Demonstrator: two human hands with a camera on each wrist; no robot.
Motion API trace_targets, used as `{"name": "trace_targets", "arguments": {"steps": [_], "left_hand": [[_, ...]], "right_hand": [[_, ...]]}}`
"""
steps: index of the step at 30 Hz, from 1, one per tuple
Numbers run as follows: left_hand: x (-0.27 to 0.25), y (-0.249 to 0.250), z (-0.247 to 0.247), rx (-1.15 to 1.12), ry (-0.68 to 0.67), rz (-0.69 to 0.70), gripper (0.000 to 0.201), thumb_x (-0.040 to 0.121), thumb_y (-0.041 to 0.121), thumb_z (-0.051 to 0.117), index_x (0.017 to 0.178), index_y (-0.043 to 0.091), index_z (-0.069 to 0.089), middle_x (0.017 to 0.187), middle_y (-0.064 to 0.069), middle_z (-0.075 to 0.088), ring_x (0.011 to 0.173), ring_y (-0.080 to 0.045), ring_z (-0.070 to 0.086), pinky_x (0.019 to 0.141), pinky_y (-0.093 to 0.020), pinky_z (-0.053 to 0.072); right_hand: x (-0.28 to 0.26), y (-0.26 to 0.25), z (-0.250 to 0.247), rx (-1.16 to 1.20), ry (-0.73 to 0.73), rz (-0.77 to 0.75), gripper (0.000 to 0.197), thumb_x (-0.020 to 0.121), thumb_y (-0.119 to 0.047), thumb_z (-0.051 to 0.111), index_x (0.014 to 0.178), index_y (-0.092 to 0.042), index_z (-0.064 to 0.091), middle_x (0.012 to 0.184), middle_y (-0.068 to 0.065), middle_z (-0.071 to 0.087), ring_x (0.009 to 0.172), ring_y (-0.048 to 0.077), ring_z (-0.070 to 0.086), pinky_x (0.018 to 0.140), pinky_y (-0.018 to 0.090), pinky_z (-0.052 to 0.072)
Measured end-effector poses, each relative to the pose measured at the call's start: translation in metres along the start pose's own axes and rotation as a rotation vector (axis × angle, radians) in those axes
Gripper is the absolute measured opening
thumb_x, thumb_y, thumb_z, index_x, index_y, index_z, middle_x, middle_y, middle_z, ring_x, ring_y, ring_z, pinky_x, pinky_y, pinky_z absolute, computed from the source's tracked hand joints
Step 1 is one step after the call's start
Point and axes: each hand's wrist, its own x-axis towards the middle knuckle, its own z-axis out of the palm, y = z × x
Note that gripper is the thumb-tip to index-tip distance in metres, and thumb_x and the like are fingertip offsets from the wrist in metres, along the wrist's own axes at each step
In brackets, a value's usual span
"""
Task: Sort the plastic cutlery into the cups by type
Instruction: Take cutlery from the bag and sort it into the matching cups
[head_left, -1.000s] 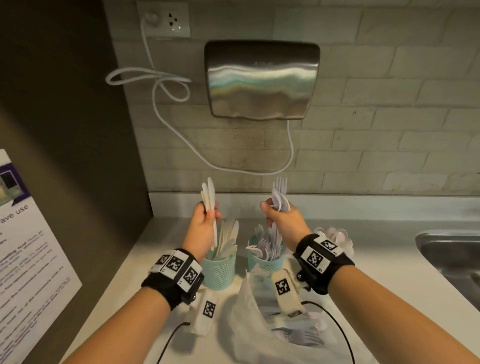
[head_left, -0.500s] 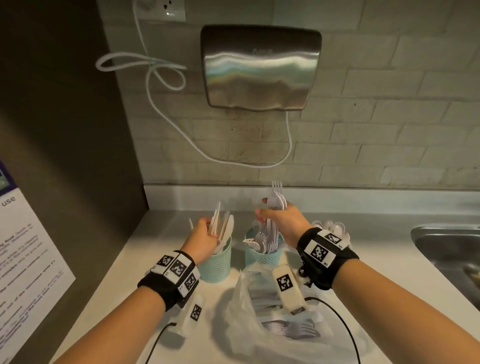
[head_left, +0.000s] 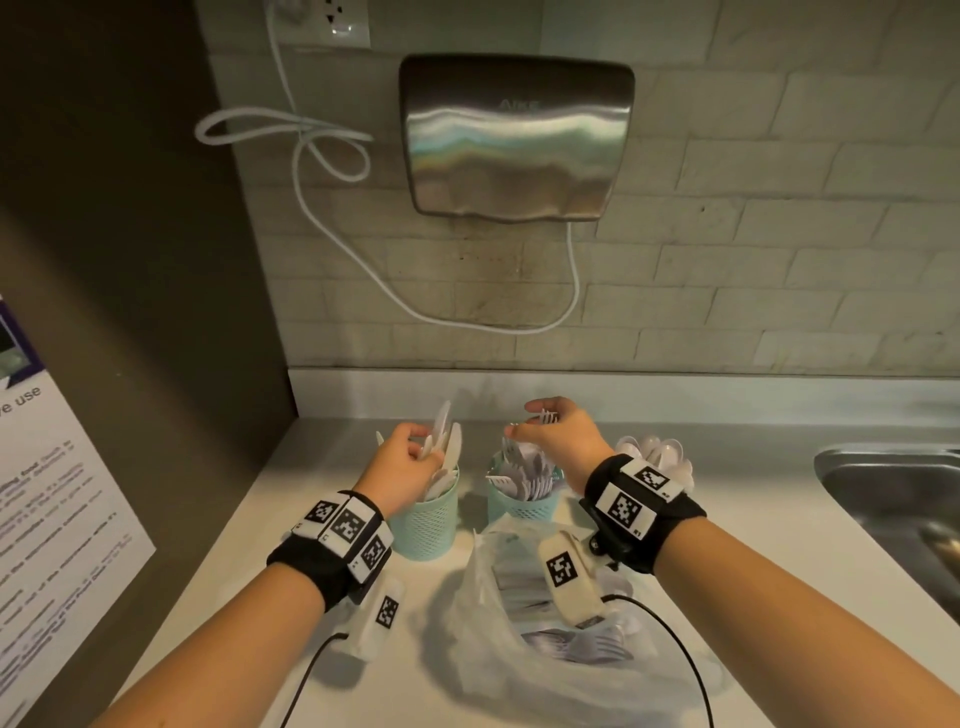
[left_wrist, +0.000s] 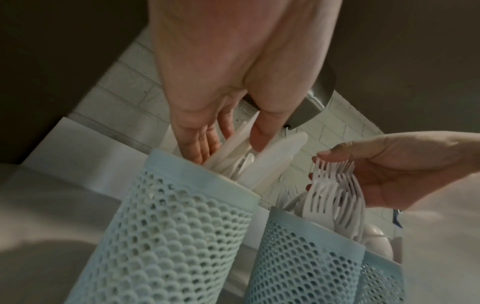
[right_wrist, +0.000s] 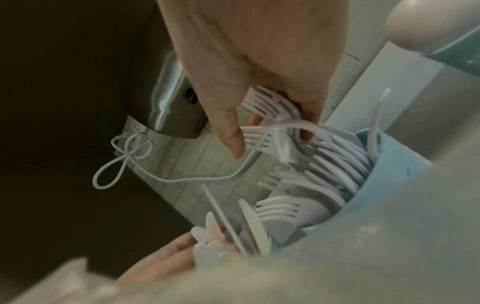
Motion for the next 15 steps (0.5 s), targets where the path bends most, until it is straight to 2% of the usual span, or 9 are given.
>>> {"name": "trace_targets", "arguments": {"steps": [4, 6, 8, 10, 12, 14, 15], "left_hand": [[0.002, -0.003, -0.003, -0.016, -0.018, -0.003, 0.034, 0.086, 0.017, 0.065, 0.117, 0.014, 0.050, 0.086, 0.005, 0.055, 0.093, -0.020, 0.060, 0.093, -0.037, 0.049], [0.002, -0.002, -0.005, -0.015, -0.008, 0.011, 0.031, 0.086, 0.018, 0.065, 0.113, 0.016, 0.051, 0.092, 0.004, 0.055, 0.098, -0.021, 0.058, 0.093, -0.035, 0.048], [-0.003, 0.005, -0.007, 0.000, 0.059, 0.073, 0.026, 0.086, 0.018, 0.065, 0.107, 0.020, 0.051, 0.103, -0.002, 0.054, 0.103, -0.022, 0.055, 0.092, -0.030, 0.045], [-0.015, 0.021, -0.010, 0.023, 0.156, 0.199, 0.021, 0.086, 0.016, 0.064, 0.103, 0.021, 0.052, 0.110, -0.005, 0.053, 0.098, -0.017, 0.054, 0.089, -0.027, 0.043], [-0.037, 0.044, -0.014, 0.023, 0.231, 0.364, 0.017, 0.086, 0.014, 0.064, 0.099, 0.022, 0.056, 0.105, -0.002, 0.054, 0.088, -0.010, 0.053, 0.083, -0.024, 0.043], [-0.068, 0.065, -0.019, 0.013, 0.249, 0.546, 0.010, 0.087, 0.014, 0.064, 0.091, 0.021, 0.060, 0.095, 0.004, 0.056, 0.081, -0.006, 0.054, 0.074, -0.017, 0.041], [-0.085, 0.072, -0.020, 0.024, 0.236, 0.629, 0.005, 0.087, 0.016, 0.063, 0.088, 0.021, 0.061, 0.091, 0.006, 0.057, 0.079, -0.008, 0.054, 0.071, -0.015, 0.040]], "right_hand": [[-0.001, -0.003, -0.001, -0.061, -0.028, 0.002, 0.048, 0.077, -0.012, 0.076, 0.121, -0.010, 0.057, 0.117, 0.012, 0.060, 0.086, 0.015, 0.059, 0.060, 0.018, 0.043], [-0.004, -0.010, -0.003, -0.104, -0.026, -0.002, 0.048, 0.078, -0.016, 0.075, 0.123, -0.011, 0.057, 0.121, 0.012, 0.059, 0.094, 0.019, 0.059, 0.061, 0.016, 0.044], [-0.010, -0.022, -0.005, -0.146, -0.037, -0.017, 0.048, 0.080, -0.019, 0.073, 0.125, -0.011, 0.056, 0.123, 0.012, 0.058, 0.090, 0.016, 0.058, 0.055, 0.011, 0.045], [-0.020, -0.038, -0.010, -0.147, -0.053, -0.060, 0.047, 0.082, -0.020, 0.072, 0.125, -0.011, 0.056, 0.123, 0.012, 0.057, 0.085, 0.012, 0.056, 0.047, 0.003, 0.042], [-0.035, -0.059, -0.019, -0.114, -0.067, -0.130, 0.042, 0.082, -0.020, 0.071, 0.121, -0.011, 0.059, 0.120, 0.012, 0.060, 0.089, 0.013, 0.056, 0.054, 0.001, 0.042], [-0.057, -0.082, -0.033, -0.026, -0.079, -0.209, 0.031, 0.082, -0.018, 0.071, 0.111, -0.012, 0.063, 0.107, 0.010, 0.066, 0.087, 0.013, 0.057, 0.072, 0.014, 0.046], [-0.070, -0.091, -0.043, 0.022, -0.087, -0.257, 0.023, 0.083, -0.015, 0.070, 0.105, -0.012, 0.064, 0.096, 0.008, 0.066, 0.082, 0.013, 0.057, 0.074, 0.021, 0.046]]}}
